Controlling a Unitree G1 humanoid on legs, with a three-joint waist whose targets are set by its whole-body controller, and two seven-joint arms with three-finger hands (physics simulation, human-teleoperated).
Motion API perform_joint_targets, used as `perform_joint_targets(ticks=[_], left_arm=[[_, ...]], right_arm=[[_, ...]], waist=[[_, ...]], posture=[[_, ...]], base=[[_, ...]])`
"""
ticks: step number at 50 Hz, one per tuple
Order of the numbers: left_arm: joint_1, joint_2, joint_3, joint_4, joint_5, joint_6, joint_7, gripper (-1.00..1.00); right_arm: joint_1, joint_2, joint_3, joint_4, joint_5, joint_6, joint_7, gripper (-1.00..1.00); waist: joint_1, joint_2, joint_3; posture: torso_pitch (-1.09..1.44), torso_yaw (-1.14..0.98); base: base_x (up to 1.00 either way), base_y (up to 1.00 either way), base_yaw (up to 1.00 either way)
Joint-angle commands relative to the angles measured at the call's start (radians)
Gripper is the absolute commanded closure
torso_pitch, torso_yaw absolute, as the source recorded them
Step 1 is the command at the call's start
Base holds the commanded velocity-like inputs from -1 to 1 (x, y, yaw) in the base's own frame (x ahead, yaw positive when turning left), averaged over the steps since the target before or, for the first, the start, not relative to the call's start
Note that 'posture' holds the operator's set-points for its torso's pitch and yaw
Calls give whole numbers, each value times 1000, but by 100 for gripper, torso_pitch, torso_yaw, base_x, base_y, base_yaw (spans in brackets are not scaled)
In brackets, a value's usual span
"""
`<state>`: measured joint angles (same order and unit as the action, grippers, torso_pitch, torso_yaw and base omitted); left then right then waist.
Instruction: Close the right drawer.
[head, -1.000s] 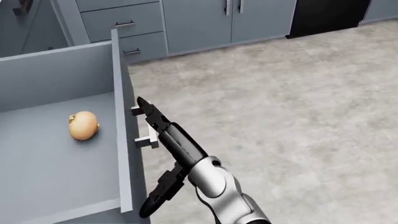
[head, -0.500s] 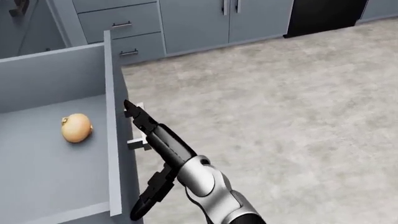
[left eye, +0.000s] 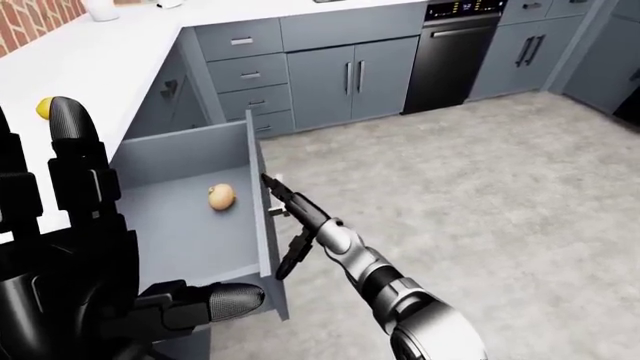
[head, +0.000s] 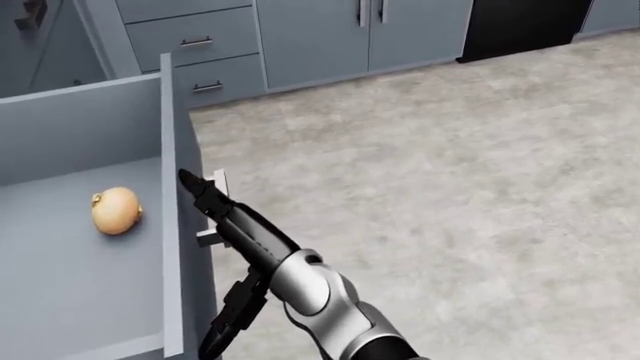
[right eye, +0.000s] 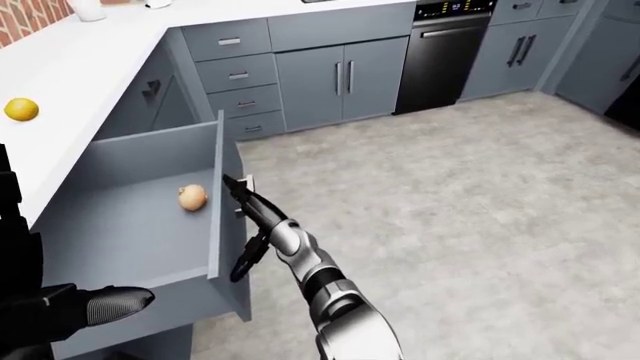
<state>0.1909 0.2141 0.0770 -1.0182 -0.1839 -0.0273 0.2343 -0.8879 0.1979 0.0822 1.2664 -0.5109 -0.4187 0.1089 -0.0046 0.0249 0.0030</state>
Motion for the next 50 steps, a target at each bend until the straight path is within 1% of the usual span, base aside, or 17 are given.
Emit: perform_joint_targets(ticks=[1,9,11,13,15,22,26,35,50], left_arm=[[-9,6,8,-29,1,-19,0,-100],[-10,8,15,-29,-5,-18,2,-100],[-10,7,14,-29,-3,-17,1,-100],[-10,7,13,-29,-2,-17,1,-100],[-11,7,16,-29,-5,-17,1,-100],[-10,11,18,-29,-7,-18,4,-100],[-11,12,22,-29,-12,-16,5,-100],[-11,21,27,-29,-22,-18,12,-100],[-13,28,34,-29,-29,-17,16,-100]], right_arm=[[-34,24,3,-34,9,-35,2,-100],[-38,38,-3,-18,21,-35,66,-100],[-29,46,-1,-15,30,-45,128,-100],[-19,54,4,-17,31,-47,164,-100],[-15,60,8,-21,29,-44,179,-100],[-44,60,-19,-16,81,-16,240,-100],[-67,55,-26,-2,99,-8,257,-100],[-82,49,-31,18,98,-6,274,-100],[-94,69,-29,26,77,10,288,-100]], waist=[[5,6,-17],[5,5,-17],[5,5,-18],[6,4,-18],[5,4,-19],[4,5,-17],[5,4,-14],[8,2,-8],[5,5,-8]], posture=[[0,0],[0,0],[0,0],[0,0],[0,0],[0,0],[0,0],[0,0],[0,0]], base=[[0,0,0],[0,0,0],[0,0,0],[0,0,0],[0,0,0],[0,0,0],[0,0,0],[0,0,0],[0,0,0]])
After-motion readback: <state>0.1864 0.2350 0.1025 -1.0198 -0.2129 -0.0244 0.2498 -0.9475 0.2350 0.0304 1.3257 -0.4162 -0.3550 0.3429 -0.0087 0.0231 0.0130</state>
